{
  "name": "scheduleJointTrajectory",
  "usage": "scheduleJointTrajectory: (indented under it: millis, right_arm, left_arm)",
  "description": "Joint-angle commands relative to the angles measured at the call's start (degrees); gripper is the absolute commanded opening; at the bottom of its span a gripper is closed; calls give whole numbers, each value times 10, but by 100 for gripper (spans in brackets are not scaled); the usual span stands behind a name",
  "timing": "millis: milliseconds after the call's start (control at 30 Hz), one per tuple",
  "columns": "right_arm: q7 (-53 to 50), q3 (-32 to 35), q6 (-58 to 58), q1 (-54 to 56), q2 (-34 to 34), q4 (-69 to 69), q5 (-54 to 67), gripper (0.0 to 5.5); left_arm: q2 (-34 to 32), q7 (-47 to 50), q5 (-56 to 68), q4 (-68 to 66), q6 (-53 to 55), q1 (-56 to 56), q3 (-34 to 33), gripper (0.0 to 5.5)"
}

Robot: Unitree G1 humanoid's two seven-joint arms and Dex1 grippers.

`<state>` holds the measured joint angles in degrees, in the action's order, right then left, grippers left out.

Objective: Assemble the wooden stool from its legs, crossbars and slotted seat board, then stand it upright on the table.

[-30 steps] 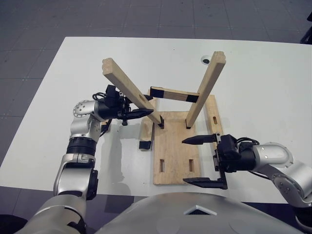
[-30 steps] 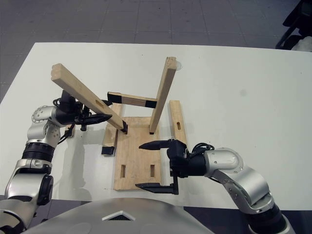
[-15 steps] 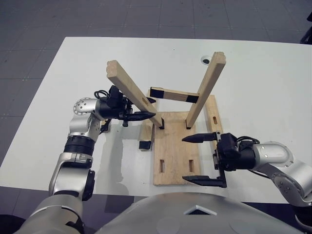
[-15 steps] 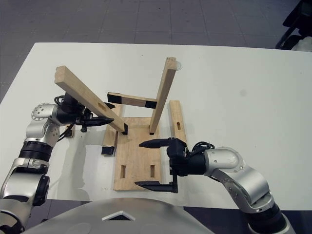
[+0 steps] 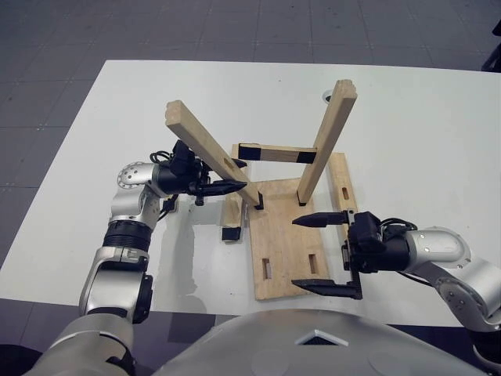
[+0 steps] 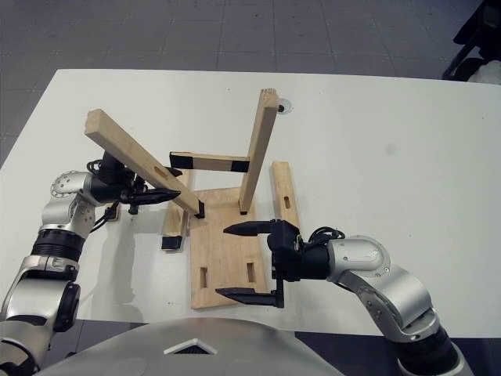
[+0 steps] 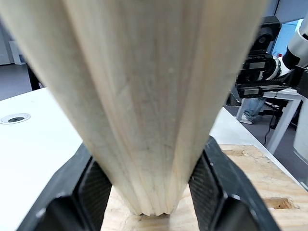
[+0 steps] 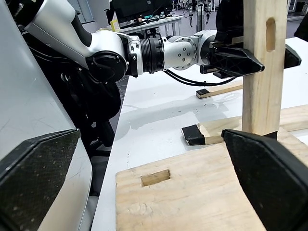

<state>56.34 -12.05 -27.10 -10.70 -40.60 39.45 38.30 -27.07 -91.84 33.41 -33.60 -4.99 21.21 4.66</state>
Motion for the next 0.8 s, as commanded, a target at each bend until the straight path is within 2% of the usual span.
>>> scheduleJointTrajectory:
  millis: [33,367,667,800]
  right_arm:
    - [-3,8,10,3,-2,3,-9,550]
    - [2,12,12,6,-6,-1,-4,550]
    - [-3,7,10,8,-3,2,-6,550]
    - [-3,4,14,7,-1,2,-9,550]
  left_arm:
    - [4,21,-72,-37,-3,-11,25,205]
    - [-38,-4,-148,-35,22,15,116,205]
    - [-69,-6,-139,-17,64,16,171,205]
    - [-87,-6,-129,2,124,32,196,205]
